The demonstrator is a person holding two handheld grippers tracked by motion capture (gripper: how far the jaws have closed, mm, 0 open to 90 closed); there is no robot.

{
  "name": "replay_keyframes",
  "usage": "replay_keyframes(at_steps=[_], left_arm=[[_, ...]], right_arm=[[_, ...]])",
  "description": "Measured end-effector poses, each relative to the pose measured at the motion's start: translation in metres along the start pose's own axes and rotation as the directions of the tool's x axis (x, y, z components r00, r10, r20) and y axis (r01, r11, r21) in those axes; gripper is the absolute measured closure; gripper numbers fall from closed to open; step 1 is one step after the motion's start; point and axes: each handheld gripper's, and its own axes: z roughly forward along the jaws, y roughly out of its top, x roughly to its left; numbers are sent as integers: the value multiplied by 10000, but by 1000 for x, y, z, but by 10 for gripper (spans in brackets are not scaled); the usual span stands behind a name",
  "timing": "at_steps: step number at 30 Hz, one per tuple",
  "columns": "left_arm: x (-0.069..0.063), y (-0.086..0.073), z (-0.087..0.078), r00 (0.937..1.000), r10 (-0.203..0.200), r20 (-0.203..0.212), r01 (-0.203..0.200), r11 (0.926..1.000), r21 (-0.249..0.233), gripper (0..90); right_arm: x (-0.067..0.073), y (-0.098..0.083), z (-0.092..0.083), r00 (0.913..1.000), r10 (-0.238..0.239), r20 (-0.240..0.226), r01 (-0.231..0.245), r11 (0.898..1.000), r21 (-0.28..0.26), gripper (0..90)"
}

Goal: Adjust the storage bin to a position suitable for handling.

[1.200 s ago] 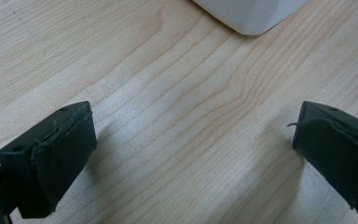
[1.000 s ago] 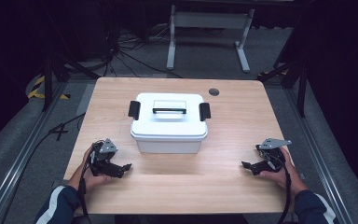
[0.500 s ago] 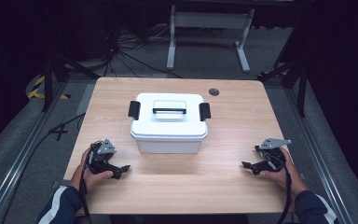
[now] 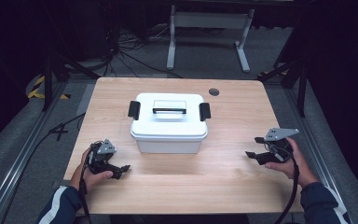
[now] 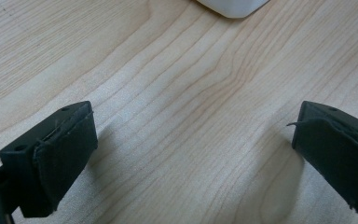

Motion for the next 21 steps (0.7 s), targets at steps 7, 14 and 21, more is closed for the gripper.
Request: replay_keyframes(at_steps=[7,14,21], left_arm=[[0,0,0,10000,3,6,-3,10000,6,4],[0,0,0,10000,1,1,-1,10000,-1,4],[0,0,0,10000,3,0,-3,10000,-2,4]], right_arm=[[-3,47,-24,9953,-921,304,925,9956,-123,323],[5,102,-31,9821,-1856,316,1863,9823,-213,374],[18,153,-21,9600,-2796,148,2797,9601,-55,389]])
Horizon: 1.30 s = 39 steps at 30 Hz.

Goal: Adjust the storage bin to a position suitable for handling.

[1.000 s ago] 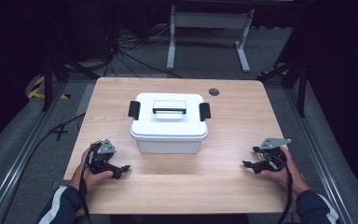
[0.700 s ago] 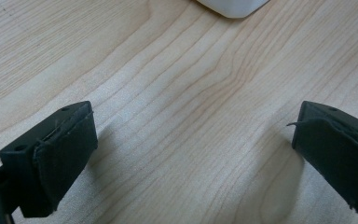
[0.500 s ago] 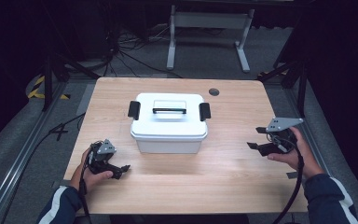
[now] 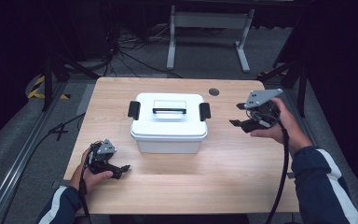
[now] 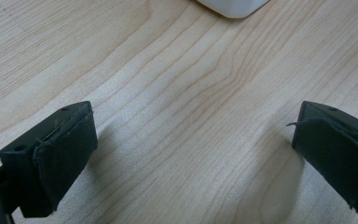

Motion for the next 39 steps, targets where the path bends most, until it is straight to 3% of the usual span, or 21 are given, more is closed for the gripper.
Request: replay_keyframes(at_steps=[5,6,8,19,25,32,33,34,39], left_arm=[[0,0,0,10000,3,3,-3,10000,-1,4],[0,0,0,10000,-4,2,4,10000,-2,4],[0,0,0,10000,5,3,-5,10000,2,4],[0,0,0,10000,2,0,-2,10000,3,4],[0,0,0,10000,-1,3,1,10000,-1,4],[0,0,0,10000,3,2,-3,10000,3,4],[0,0,0,10000,8,2,-8,10000,4,4],[0,0,0,10000,-6,-5,6,10000,1,4],[0,0,0,10000,5,-3,-5,10000,6,5]], right_arm=[[3,33,12,9979,-600,-236,604,9981,144,403],[3,33,12,9979,-600,-236,604,9981,144,403],[4,50,20,9944,-987,-386,998,9946,272,425],[14,91,51,9786,-1828,-941,1881,9808,513,454],[25,113,77,9610,-2449,-1287,2579,9613,966,522],[34,132,99,9517,-2764,-1335,2934,9469,1313,565],[35,135,102,9464,-2906,-1412,3092,9413,1355,567],[37,137,106,9482,-2875,-1353,3060,9410,1448,578],[45,143,121,9370,-3140,-1530,3405,9187,1999,645]])
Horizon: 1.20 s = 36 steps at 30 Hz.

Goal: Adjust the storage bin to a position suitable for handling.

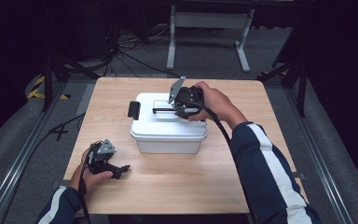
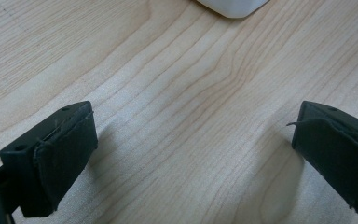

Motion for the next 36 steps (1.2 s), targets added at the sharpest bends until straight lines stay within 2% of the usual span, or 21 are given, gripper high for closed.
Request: replay_keyframes(at_steps=[2,3,9,11,19,25,31,36], left_arm=[[0,0,0,10000,0,3,0,10000,2,5],[0,0,0,10000,-3,2,3,10000,1,5],[0,0,0,10000,-1,-1,1,10000,-1,5],[0,0,0,10000,36,-18,-36,10000,-32,6],[0,0,0,10000,33,-18,-33,10000,-34,6],[0,0,0,10000,31,-14,-31,10000,-26,6],[0,0,0,10000,35,-12,-35,10000,-25,6],[0,0,0,10000,47,10,-47,10000,30,6]], right_arm=[[1,2,2,10000,-36,-32,36,10000,87,658],[2,5,5,9997,-232,-71,234,9995,209,718],[1,9,5,9991,-417,1,417,9988,248,820],[2,9,4,9985,-532,-82,534,9982,265,828],[2,11,-1,9965,-794,266,791,9968,113,834],[0,9,-7,9967,-663,464,672,9976,-161,840],[-3,6,-22,9960,-654,615,679,9970,-385,843],[-6,-4,-34,9961,-528,708,573,9963,-637,844]])
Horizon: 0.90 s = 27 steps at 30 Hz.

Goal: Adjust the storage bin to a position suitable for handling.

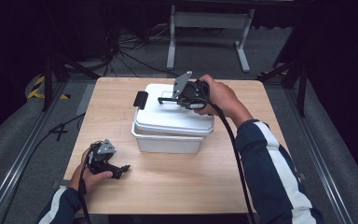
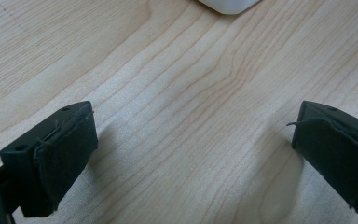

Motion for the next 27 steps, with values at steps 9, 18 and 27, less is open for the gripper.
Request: replay_keyframes(at_steps=[9,18,27], left_arm=[[0,0,0,10000,-4,-2,4,10000,4,6],[0,0,0,10000,-22,-28,21,10000,-52,6],[0,0,0,10000,-22,-28,22,10000,-54,6]], right_arm=[[0,-22,-19,9997,197,148,-192,9993,-317,844],[0,-46,-40,9985,388,384,-370,9983,-447,845],[-5,-75,-62,9946,803,653,-770,9957,-515,845]])
